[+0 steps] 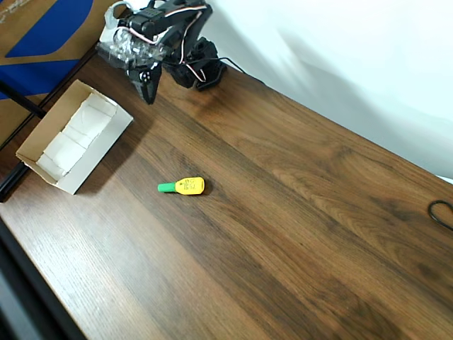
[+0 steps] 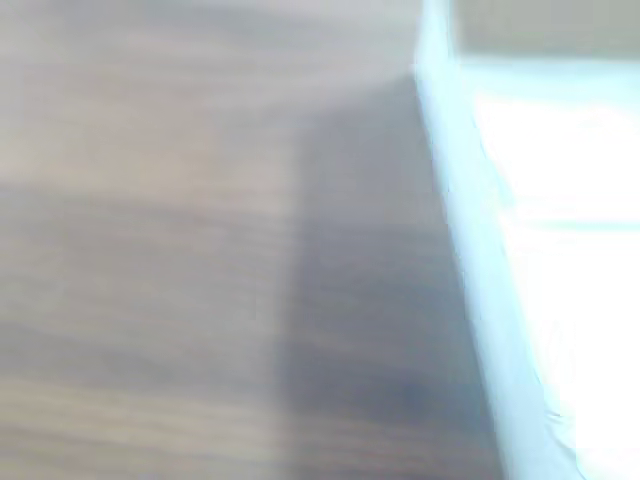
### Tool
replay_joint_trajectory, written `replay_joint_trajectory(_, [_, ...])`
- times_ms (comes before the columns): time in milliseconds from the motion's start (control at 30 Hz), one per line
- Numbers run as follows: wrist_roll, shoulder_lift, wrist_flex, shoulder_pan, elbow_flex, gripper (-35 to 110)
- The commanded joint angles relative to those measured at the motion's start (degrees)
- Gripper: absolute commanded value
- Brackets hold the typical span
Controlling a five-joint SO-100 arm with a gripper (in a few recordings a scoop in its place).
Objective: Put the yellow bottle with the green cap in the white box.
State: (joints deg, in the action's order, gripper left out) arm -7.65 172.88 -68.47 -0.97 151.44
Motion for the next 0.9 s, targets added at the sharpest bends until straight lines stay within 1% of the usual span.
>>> replay_joint_trajectory(0, [0.35, -4.39, 1.76, -0.53, -4.48, 0])
replay_joint_trajectory(167, [1.14, -11.78, 5.98, 3.08, -7.12, 2])
replay_joint_trajectory(367, [2.29, -16.08, 16.35, 5.45, -8.26, 7])
replay_joint_trajectory(600, [1.93, -28.56, 20.3, 10.55, -16.61, 9])
replay_joint_trajectory(867, [-1.58, -40.52, 28.83, 17.58, -17.84, 13])
